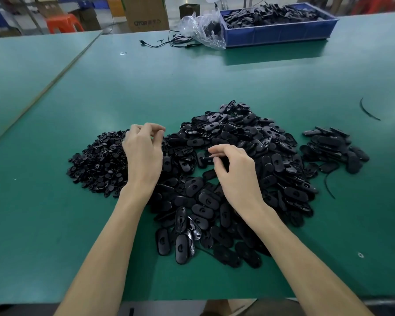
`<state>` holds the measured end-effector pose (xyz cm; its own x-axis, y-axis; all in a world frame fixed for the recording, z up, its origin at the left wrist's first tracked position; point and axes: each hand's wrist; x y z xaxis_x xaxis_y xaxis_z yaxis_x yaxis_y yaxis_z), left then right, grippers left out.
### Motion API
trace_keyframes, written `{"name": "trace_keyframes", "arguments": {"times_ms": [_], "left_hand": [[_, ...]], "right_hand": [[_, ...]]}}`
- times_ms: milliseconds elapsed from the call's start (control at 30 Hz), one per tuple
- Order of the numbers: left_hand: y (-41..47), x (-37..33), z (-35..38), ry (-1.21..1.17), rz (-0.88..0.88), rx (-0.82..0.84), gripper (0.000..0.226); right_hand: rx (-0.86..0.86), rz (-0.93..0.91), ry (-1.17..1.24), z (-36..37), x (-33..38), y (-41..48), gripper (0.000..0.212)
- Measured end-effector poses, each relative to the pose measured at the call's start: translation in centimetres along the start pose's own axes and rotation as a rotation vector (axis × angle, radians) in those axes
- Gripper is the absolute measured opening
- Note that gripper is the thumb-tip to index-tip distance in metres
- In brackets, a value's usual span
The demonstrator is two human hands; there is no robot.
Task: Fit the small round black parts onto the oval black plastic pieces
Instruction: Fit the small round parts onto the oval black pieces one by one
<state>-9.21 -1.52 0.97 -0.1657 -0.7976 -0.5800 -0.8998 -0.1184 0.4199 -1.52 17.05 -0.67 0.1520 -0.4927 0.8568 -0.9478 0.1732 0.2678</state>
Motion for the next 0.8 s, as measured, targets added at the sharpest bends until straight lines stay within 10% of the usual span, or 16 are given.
{"name": "trace_keyframes", "arguments": {"times_ms": [800], "left_hand": [[-1.6,-2.6,0.2,-0.630,0.079,0.399,0.021]], "right_hand": [[-0.195,0.078,0.311,-0.7,0.1,0.0,0.013]]}}
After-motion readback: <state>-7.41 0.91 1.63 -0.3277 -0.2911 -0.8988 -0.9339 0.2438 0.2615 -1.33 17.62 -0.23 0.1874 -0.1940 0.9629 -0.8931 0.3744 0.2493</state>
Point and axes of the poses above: each hand's wrist, its own y-axis towards the middle knuckle, its own z-axis out of the palm, x = y × z, and after that the axes turned 5 degrees about y, right-handed
